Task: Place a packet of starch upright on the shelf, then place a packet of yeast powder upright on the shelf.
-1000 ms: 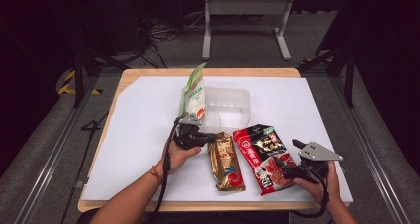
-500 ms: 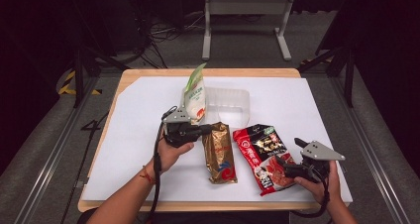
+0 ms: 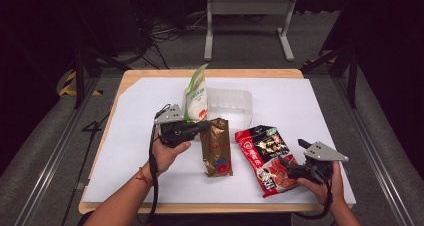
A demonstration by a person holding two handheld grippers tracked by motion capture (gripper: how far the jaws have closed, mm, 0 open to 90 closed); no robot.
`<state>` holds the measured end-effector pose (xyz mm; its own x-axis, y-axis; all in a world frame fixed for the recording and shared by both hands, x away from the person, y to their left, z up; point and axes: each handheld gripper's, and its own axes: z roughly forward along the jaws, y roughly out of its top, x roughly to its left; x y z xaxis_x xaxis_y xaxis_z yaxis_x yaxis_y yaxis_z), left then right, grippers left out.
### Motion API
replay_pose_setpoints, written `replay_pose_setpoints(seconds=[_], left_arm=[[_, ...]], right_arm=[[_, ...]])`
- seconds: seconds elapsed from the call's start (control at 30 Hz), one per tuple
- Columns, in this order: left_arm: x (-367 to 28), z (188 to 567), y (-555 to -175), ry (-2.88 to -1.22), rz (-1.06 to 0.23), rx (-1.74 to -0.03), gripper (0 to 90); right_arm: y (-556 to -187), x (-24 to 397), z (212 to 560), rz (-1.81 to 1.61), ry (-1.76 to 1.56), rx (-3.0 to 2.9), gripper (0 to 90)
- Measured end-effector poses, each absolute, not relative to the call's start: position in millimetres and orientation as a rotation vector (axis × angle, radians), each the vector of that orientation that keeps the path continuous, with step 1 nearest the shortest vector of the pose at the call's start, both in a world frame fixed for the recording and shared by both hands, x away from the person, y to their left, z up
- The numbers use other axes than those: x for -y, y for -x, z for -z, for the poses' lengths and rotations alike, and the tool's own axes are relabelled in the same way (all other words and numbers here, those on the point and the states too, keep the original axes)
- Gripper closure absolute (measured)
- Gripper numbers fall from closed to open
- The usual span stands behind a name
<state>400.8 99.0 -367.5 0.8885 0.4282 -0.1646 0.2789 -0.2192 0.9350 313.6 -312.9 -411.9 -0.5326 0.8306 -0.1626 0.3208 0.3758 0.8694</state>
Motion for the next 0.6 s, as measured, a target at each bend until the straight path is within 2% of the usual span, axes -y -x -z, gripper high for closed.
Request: replay_pose_setpoints(seconds=[0.6], left_arm=[[-108.0,343.6,-389.4,-1.744,-0.217,-0.496,88.9]], right_arm=[[-309.9,313.8,413.4,-1.099,-0.979,-2.044,13.4]])
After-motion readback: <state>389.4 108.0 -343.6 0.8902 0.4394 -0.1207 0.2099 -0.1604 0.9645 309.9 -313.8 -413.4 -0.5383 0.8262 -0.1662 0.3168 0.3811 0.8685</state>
